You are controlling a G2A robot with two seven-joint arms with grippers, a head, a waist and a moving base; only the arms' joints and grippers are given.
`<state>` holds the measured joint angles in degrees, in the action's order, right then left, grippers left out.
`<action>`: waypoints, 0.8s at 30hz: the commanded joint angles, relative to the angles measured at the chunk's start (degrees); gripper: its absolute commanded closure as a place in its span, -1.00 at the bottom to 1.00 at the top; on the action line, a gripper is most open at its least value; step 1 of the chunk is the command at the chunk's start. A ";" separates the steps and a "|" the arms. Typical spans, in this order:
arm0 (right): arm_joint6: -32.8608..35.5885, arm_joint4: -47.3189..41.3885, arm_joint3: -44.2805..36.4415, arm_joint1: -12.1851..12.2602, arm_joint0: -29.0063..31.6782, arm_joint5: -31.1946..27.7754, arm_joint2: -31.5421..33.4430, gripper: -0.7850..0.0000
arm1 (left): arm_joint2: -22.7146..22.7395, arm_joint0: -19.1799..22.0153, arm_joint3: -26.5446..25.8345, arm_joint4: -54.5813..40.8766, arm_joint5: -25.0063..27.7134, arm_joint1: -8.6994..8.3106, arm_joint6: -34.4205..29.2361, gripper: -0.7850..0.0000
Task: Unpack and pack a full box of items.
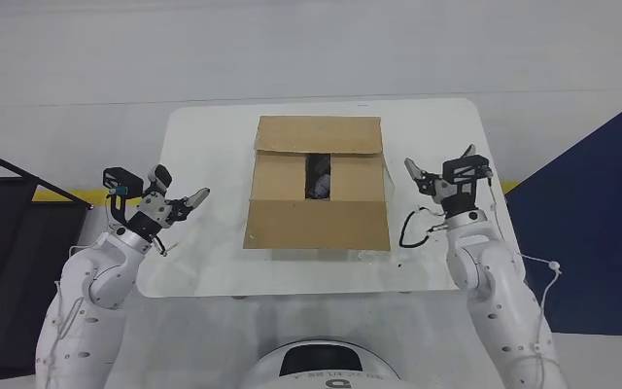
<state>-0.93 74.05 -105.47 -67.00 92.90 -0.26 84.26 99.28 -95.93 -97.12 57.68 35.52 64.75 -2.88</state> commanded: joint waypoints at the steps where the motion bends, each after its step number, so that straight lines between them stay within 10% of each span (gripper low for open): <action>1: 2.55 3.49 0.15 0.02 -1.11 -0.53 -1.42 -1.00 | 0.00 0.00 0.00 0.00 0.00 0.00 0.00 -1.00; 8: 16.26 13.30 2.46 -0.63 -10.71 -5.54 -10.83 -1.00 | 0.00 0.00 0.00 0.00 0.00 0.00 0.00 -1.00; 24: 33.57 25.68 2.85 -3.22 -22.07 9.45 -17.40 -1.00 | 0.00 0.00 0.00 0.00 0.00 0.00 0.00 -1.00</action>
<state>32.43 99.47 -102.46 -70.14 71.29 9.12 66.98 99.28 -95.93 -97.12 57.68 35.52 64.75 -2.88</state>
